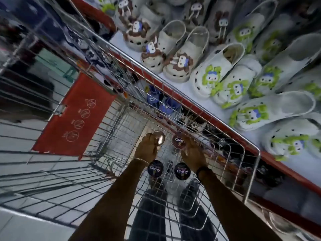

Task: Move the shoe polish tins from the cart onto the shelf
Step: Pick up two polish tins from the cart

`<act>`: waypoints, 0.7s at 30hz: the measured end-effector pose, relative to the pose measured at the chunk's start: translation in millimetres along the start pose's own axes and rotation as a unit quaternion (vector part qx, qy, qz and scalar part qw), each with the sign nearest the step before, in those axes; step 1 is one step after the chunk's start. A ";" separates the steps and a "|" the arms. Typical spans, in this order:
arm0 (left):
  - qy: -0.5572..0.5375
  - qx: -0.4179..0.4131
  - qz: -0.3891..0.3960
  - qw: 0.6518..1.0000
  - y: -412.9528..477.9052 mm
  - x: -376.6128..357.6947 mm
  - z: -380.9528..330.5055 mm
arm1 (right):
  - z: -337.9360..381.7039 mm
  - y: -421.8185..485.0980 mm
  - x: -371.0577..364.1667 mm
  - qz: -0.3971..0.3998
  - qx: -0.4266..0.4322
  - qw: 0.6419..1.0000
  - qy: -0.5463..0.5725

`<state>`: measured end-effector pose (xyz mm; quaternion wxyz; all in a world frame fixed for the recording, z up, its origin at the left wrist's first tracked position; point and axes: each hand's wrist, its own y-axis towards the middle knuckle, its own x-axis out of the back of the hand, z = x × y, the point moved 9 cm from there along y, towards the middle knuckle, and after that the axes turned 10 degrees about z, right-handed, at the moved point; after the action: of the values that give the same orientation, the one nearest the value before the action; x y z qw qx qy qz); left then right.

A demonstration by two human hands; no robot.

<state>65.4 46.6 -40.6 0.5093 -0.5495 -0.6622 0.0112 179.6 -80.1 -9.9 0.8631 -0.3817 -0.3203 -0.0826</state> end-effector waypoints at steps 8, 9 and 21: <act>0.016 0.000 -0.013 1.000 48.8 -27.3 16.2 | -40.2 49.4 -32.1 -0.007 -0.062 0.998 -0.032; 0.025 0.001 -0.006 1.000 53.8 -31.0 17.0 | -41.9 53.8 -33.7 -0.009 -0.068 0.997 -0.035; 0.025 0.019 -0.010 0.999 32.9 -20.6 3.1 | -26.1 35.8 -21.2 -0.026 -0.030 0.999 -0.026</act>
<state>84.3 46.1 -74.6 0.5362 -0.5329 -0.6546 0.0050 189.7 -75.9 -57.8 0.8403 -0.4007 -0.3497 -0.1049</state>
